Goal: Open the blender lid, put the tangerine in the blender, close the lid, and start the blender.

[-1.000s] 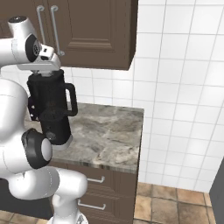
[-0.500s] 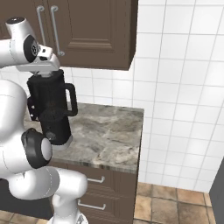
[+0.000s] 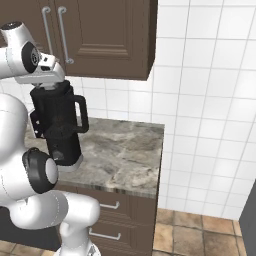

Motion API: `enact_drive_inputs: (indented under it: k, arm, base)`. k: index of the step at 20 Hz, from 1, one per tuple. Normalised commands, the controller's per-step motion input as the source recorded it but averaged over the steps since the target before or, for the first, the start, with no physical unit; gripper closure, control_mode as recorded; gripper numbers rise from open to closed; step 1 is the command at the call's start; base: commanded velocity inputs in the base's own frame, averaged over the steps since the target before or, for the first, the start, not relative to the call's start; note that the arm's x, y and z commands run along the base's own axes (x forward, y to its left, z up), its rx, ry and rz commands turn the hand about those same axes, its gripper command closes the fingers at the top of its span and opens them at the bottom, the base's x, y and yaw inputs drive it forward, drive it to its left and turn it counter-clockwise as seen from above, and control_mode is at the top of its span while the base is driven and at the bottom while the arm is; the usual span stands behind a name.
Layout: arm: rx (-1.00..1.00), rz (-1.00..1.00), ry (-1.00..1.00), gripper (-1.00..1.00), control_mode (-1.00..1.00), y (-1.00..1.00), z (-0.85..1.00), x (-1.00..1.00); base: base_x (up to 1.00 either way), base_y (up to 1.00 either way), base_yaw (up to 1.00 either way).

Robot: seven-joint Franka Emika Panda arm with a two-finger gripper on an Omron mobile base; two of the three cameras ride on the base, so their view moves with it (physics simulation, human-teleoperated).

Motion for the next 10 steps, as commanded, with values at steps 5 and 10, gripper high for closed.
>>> enact_drive_inputs:
  k: [5,10]
  arm:
    - [0.01,0.00,0.04,1.00,-1.00,0.33,-0.08,0.00]
    - [0.00,0.00,0.12,1.00,-1.00,0.11,-0.45,0.00]
  base:
    - [0.00,0.00,0.00]
    - [0.00,0.00,0.00]
